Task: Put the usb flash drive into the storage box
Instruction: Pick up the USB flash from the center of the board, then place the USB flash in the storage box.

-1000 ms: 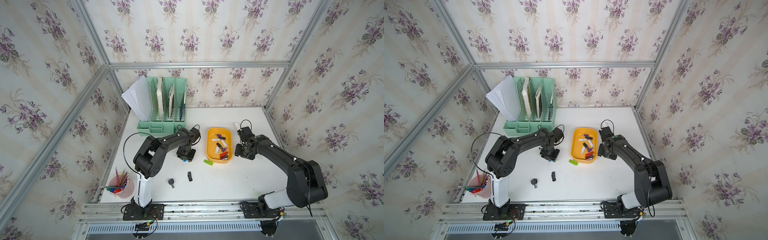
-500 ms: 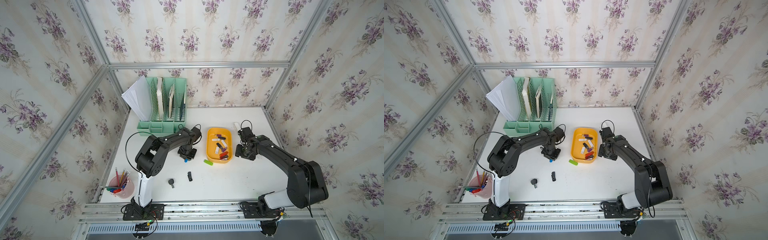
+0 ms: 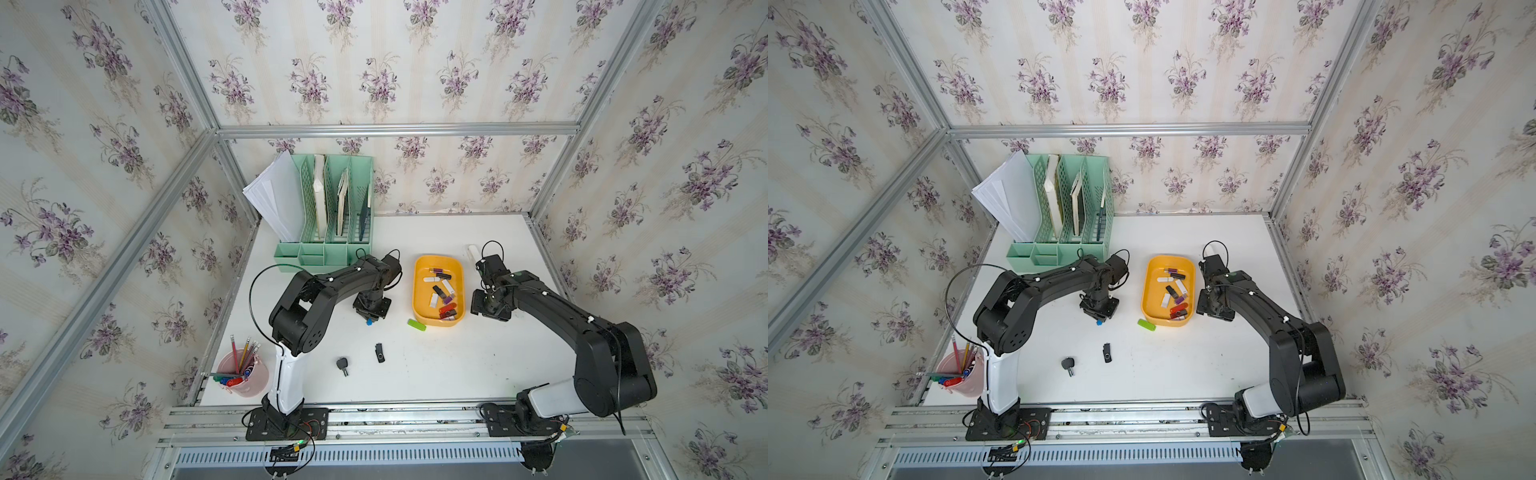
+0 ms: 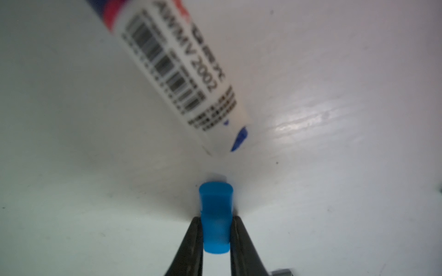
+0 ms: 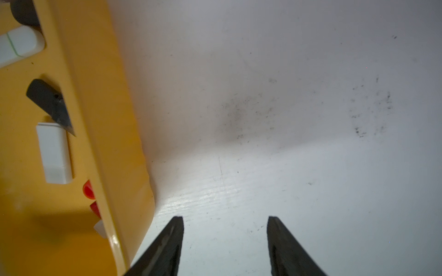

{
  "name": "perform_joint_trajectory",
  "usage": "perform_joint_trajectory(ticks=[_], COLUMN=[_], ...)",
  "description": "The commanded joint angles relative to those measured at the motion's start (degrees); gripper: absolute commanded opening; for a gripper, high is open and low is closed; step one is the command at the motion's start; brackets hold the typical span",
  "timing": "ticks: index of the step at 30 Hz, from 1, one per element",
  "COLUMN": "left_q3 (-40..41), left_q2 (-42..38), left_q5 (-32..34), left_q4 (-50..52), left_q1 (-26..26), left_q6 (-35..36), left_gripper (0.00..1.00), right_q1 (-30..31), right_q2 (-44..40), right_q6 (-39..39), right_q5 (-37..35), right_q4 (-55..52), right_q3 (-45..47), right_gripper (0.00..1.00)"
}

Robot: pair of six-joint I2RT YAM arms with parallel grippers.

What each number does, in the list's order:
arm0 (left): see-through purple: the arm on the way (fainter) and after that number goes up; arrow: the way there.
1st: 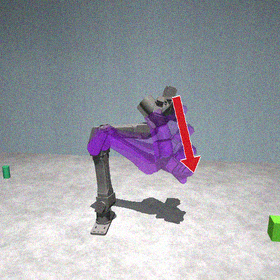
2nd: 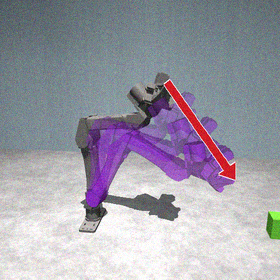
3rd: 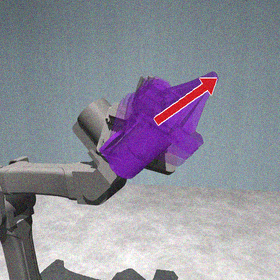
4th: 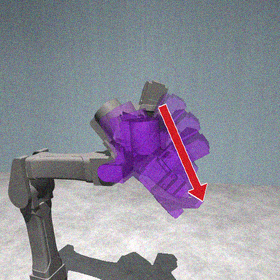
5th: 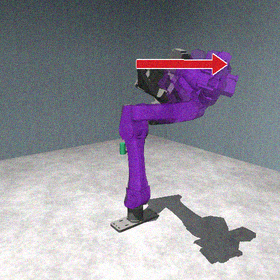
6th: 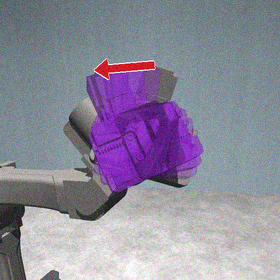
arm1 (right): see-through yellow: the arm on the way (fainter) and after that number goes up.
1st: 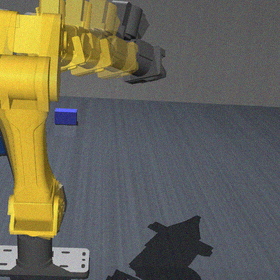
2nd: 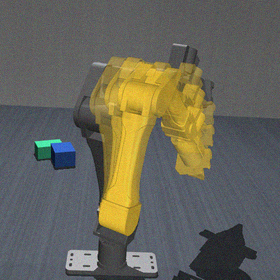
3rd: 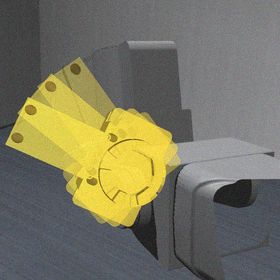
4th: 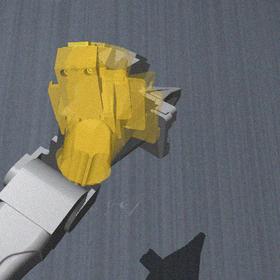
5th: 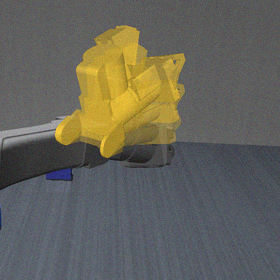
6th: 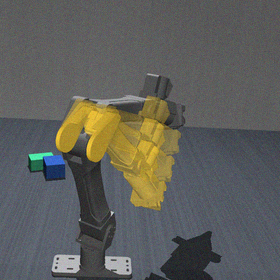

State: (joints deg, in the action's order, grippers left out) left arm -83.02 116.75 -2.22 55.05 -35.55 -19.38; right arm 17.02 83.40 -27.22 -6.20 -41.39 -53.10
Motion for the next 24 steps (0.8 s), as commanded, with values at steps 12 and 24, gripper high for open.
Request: perform_joint_trajectory(ticks=[12, 24], left_q3=[-13.73, -41.93], left_q2=[-4.44, 10.51], left_q5=[-0.12, -2.84], left_q4=[9.63, 17.09], left_q1=[-1.21, -6.60], left_q6=[0.22, 0.70], left_gripper=[0.22, 0.23], right_q1=[-0.40, -3.13], right_q2=[0.45, -1.28], right_q6=[-0.19, -0.11], right_q5=[-0.80, 0.02], right_q4=[0.45, 1.02], right_q3=[1.00, 3.35], right_gripper=[0.61, 0.61])
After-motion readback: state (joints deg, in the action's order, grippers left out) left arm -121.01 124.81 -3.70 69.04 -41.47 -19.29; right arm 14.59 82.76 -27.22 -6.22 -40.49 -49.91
